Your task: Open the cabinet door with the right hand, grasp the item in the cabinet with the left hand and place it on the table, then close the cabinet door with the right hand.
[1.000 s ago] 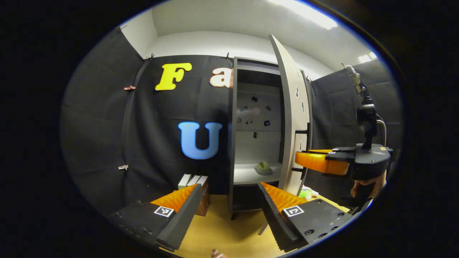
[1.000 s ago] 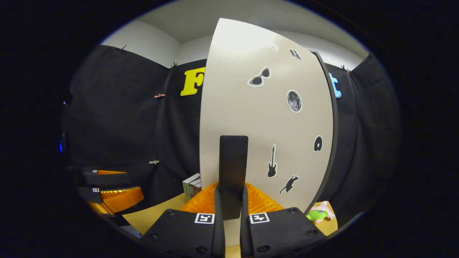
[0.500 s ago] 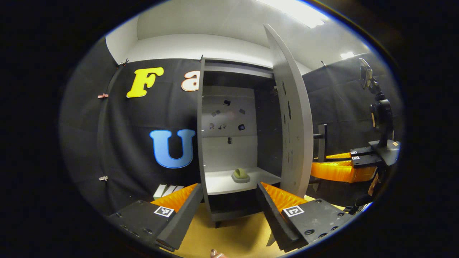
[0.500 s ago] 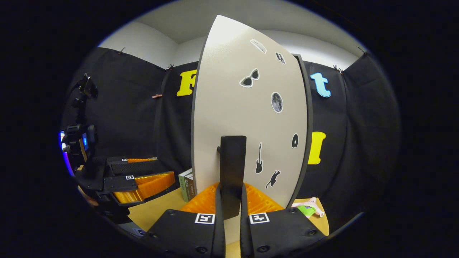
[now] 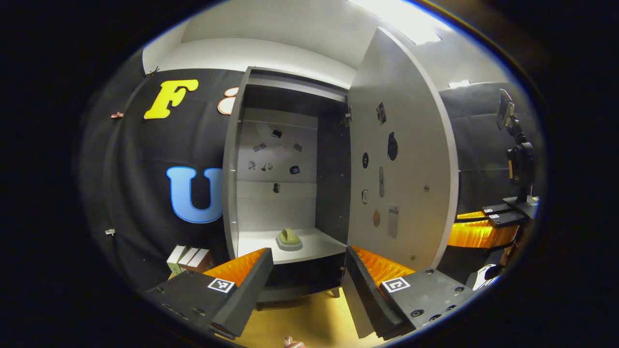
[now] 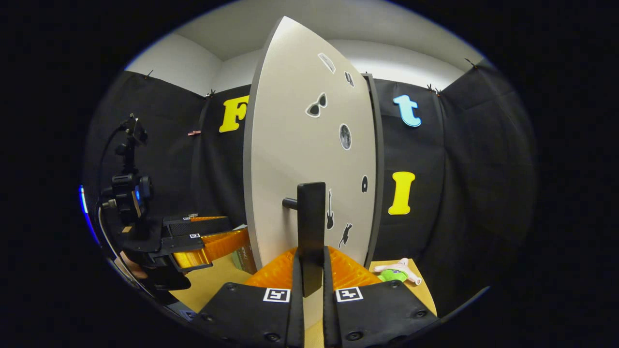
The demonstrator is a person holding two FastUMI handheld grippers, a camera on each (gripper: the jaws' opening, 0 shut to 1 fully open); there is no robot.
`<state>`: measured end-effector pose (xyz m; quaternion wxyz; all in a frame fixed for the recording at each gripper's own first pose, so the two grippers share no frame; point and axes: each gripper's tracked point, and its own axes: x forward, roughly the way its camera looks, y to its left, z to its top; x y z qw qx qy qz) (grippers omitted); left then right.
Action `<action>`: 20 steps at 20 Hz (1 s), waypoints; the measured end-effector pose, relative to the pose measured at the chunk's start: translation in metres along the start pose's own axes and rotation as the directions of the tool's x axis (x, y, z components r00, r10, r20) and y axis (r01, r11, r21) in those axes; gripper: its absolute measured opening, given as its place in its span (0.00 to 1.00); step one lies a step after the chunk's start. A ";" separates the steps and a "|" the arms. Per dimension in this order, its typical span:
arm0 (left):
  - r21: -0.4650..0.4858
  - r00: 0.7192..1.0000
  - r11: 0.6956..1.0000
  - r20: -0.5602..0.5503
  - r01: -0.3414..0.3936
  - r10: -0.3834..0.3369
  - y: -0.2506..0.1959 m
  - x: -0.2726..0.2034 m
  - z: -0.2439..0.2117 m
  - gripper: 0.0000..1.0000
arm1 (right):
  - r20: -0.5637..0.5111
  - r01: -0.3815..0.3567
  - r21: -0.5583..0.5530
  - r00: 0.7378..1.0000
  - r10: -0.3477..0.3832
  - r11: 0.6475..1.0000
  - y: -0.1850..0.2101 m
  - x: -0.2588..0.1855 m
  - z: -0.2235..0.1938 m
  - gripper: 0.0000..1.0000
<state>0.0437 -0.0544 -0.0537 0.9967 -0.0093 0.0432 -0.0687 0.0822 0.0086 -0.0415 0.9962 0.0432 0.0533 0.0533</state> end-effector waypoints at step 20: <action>-0.019 1.000 1.000 0.008 0.003 -0.003 -0.025 0.141 -0.002 0.95 | 0.022 0.081 0.033 0.996 -0.082 0.996 -0.058 -0.009 0.004 0.13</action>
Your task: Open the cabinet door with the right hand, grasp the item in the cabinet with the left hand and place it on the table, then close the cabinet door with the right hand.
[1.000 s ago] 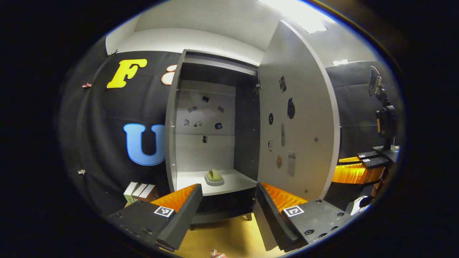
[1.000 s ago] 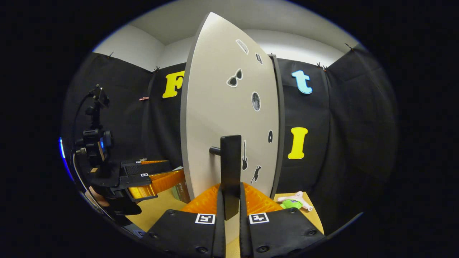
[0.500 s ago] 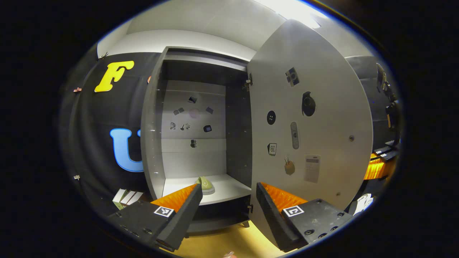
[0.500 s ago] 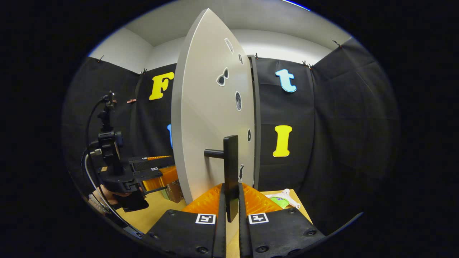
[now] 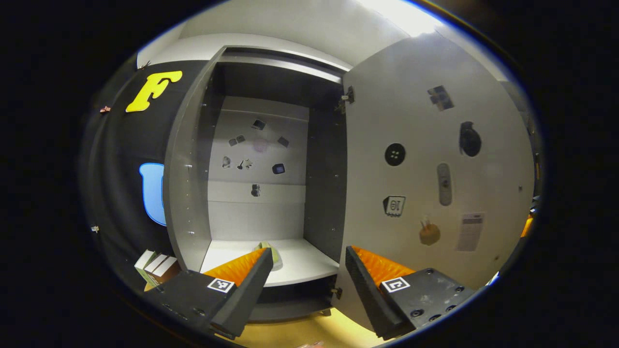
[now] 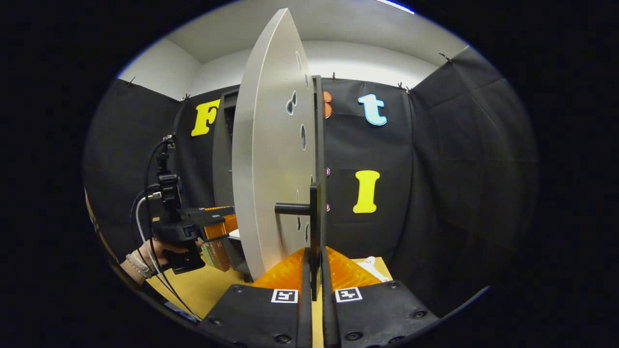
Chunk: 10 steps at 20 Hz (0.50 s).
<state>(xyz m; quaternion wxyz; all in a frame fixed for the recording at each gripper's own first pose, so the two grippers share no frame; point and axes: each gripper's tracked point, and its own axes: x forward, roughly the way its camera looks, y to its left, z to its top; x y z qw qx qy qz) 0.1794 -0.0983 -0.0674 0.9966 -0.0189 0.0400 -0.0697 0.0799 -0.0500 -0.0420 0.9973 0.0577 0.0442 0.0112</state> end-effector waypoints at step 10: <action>0.030 0.968 0.989 -0.203 -0.146 0.149 0.070 0.106 -0.043 0.92 | 0.012 -0.114 0.017 0.993 0.114 0.993 0.010 -0.002 0.003 0.15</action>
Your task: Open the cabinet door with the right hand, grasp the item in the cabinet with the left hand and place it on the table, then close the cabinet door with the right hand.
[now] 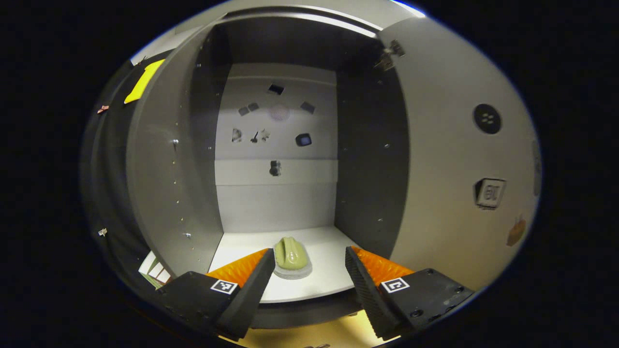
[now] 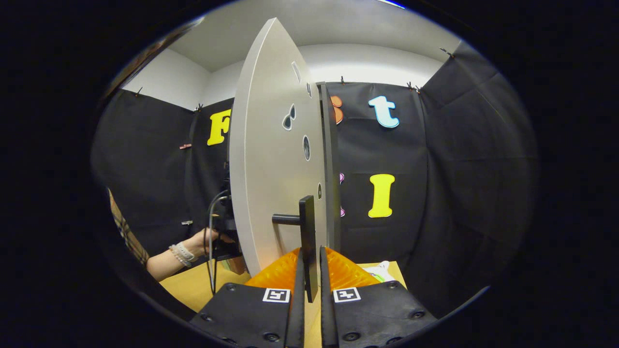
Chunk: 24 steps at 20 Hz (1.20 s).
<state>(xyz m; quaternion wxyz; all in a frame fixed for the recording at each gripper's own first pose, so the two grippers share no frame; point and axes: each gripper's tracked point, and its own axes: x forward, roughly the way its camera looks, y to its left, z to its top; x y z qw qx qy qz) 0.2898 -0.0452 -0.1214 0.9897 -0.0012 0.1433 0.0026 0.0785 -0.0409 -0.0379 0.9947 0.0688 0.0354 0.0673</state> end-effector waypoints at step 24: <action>0.022 0.947 0.997 -0.311 -0.072 0.076 0.029 0.149 -0.060 0.56 | -0.013 0.449 0.124 0.893 -0.451 0.885 -0.159 -0.026 -0.023 0.76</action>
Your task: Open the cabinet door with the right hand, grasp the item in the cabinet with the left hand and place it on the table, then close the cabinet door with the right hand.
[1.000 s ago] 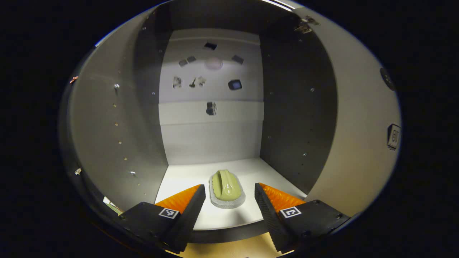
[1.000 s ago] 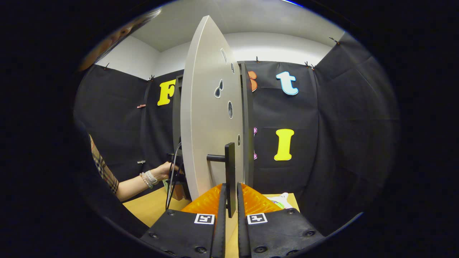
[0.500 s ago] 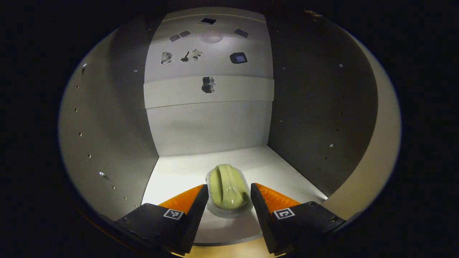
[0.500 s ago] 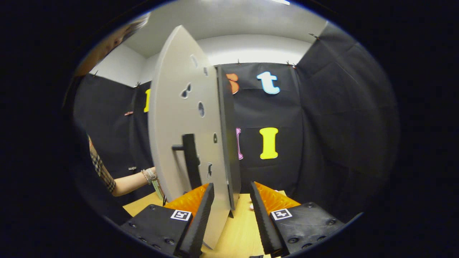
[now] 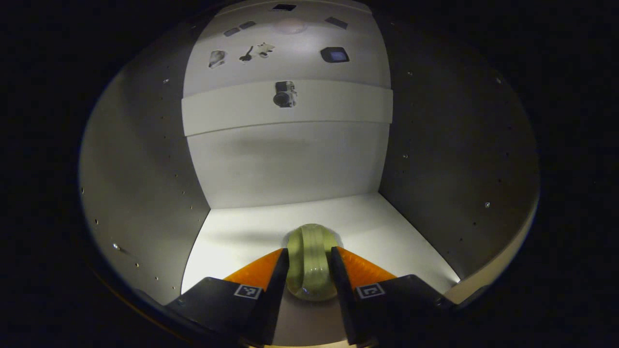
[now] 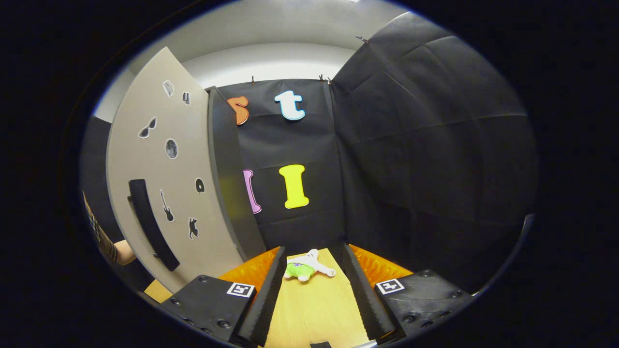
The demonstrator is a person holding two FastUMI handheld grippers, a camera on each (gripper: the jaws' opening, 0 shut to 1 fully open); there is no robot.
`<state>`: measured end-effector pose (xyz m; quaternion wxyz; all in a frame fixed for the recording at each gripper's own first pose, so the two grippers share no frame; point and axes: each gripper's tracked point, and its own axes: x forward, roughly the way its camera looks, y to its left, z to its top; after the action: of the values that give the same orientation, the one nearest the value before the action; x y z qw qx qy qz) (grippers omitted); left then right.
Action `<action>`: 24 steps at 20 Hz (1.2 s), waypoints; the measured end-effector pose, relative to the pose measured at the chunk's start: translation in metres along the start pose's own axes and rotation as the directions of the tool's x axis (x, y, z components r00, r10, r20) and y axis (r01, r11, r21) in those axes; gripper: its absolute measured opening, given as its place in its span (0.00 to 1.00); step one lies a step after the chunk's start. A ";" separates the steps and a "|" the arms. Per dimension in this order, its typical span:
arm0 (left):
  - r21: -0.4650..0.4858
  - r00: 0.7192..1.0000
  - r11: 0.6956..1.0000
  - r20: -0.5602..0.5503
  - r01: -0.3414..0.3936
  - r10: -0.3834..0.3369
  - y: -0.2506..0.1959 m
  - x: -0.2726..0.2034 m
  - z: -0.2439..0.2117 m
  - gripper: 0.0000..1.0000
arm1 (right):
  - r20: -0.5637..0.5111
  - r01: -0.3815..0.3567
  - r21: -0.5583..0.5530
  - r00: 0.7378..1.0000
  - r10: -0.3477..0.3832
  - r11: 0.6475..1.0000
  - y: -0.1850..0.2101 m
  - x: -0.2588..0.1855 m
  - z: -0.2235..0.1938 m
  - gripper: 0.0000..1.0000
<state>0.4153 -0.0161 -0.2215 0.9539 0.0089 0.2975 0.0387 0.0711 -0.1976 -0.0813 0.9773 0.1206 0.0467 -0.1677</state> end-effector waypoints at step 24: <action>-0.016 0.994 1.000 0.106 -0.019 0.021 -0.025 -0.180 -0.042 0.22 | -0.010 -0.140 0.021 0.990 0.140 0.990 0.042 0.011 -0.003 0.76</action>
<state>0.2461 -0.0557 -0.1550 0.9680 0.0066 0.2459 0.0499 0.0957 -0.1623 -0.0764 0.9851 0.1346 0.0421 -0.0984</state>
